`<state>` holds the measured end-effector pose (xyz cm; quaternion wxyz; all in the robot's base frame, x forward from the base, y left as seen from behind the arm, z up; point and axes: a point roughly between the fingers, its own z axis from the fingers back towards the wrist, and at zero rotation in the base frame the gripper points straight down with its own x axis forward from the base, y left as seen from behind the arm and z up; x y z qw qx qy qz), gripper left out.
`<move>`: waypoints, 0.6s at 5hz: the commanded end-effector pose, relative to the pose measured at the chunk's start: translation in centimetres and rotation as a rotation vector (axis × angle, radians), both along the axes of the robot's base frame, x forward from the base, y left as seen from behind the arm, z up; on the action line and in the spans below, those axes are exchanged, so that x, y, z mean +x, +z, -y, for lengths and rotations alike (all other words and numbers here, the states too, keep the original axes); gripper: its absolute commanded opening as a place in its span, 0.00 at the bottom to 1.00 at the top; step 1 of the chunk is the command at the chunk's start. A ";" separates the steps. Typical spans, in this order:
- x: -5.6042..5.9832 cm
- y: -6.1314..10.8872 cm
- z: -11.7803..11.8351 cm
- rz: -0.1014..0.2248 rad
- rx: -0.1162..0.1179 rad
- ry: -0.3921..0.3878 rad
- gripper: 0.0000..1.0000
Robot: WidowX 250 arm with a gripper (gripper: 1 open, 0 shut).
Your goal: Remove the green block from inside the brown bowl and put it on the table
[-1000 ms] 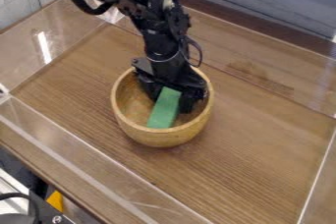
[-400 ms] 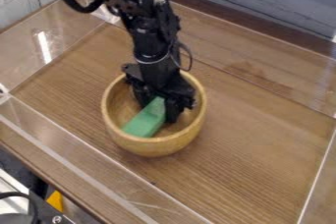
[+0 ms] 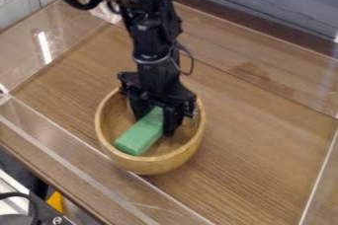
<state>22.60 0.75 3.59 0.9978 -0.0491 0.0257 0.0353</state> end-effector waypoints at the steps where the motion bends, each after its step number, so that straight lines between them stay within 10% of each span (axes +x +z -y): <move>1: 1.6 2.2 0.7 0.062 0.000 -0.005 0.00; 3: 2.2 3.5 1.0 0.067 -0.012 -0.016 0.00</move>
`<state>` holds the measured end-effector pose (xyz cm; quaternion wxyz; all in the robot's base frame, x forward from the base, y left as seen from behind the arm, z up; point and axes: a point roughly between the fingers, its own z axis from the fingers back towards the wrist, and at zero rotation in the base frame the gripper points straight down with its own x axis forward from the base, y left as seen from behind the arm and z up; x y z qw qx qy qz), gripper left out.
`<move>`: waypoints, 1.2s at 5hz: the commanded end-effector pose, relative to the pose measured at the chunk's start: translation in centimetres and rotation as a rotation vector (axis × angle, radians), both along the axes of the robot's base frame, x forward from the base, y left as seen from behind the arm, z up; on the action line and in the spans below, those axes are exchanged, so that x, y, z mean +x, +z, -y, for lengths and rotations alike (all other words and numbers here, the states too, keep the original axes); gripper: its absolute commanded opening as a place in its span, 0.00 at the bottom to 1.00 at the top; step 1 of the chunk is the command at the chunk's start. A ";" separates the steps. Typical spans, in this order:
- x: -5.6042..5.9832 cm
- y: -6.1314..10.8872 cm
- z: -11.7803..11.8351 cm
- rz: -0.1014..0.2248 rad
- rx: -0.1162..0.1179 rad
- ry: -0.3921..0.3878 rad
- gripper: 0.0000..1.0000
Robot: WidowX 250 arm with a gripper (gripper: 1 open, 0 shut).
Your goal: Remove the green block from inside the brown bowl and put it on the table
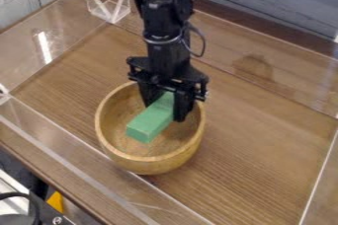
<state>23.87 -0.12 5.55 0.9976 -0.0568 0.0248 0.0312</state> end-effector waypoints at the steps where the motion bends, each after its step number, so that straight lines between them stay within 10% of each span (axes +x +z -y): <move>1: 0.9 1.9 1.0 0.066 -0.004 -0.045 0.00; 6: 0.8 2.2 6.0 0.077 -0.007 -0.123 0.00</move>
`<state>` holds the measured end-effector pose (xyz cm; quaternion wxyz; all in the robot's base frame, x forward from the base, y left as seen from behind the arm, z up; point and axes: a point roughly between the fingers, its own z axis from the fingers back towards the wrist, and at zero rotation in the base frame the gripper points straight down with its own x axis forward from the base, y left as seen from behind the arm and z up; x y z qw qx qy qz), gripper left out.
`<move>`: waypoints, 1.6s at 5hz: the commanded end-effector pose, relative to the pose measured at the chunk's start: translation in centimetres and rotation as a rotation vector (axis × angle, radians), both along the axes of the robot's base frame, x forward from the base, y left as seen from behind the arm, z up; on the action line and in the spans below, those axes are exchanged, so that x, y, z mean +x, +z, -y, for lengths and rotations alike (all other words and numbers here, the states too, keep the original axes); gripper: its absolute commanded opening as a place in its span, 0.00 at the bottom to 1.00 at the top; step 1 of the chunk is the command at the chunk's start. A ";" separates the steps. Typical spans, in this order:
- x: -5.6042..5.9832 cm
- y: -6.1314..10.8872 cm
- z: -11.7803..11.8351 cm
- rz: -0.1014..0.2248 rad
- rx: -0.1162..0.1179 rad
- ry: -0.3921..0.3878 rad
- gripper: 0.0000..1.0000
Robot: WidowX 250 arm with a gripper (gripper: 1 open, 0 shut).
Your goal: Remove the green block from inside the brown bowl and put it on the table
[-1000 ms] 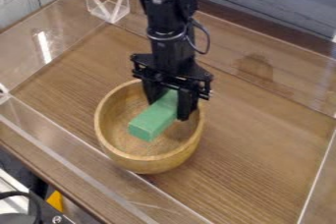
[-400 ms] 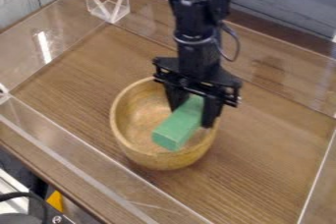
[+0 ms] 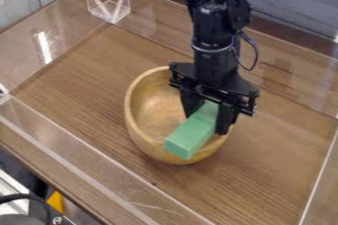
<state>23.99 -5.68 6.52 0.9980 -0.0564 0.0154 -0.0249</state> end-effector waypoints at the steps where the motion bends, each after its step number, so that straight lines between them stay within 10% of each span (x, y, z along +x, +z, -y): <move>1: 0.5 1.5 0.0 0.049 -0.021 -0.055 0.00; 4: 0.8 1.9 0.7 0.041 -0.074 -0.148 0.00; 8: -0.5 -1.4 8.3 0.010 -0.114 -0.215 0.00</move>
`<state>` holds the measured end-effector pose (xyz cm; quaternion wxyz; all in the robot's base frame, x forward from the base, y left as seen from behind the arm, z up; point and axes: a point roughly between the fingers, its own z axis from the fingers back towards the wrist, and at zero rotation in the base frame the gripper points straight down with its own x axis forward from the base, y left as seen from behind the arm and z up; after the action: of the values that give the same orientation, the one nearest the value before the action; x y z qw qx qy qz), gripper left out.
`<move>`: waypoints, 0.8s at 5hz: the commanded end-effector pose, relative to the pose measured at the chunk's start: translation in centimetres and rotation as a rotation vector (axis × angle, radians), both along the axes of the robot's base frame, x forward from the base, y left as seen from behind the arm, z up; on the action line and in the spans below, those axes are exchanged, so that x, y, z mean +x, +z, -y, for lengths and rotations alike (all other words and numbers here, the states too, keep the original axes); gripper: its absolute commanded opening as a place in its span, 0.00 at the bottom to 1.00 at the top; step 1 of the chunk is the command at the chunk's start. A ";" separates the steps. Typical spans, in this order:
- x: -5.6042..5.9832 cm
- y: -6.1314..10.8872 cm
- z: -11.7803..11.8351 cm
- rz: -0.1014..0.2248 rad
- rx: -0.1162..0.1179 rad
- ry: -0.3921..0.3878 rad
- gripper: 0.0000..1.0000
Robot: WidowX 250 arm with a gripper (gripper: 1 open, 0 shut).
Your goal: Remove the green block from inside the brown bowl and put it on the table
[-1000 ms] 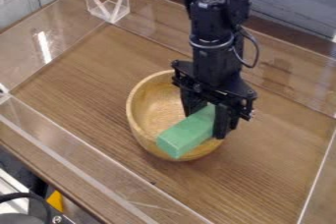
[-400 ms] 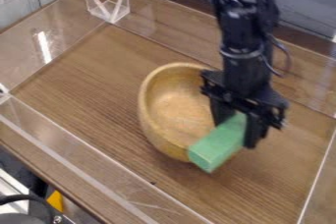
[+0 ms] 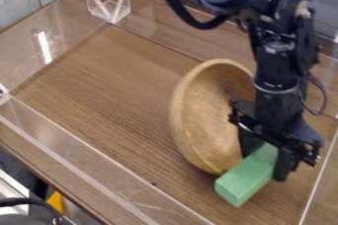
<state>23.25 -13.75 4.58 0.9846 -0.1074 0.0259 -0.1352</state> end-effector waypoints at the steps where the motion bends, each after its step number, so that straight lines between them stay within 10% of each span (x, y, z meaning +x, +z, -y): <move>1: -0.1 0.9 -1.0 0.018 -0.009 -0.013 0.00; 4: 1.8 0.1 -2.4 0.025 -0.016 -0.063 0.00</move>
<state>24.13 -11.12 3.73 0.9799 -0.1101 0.0382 -0.1618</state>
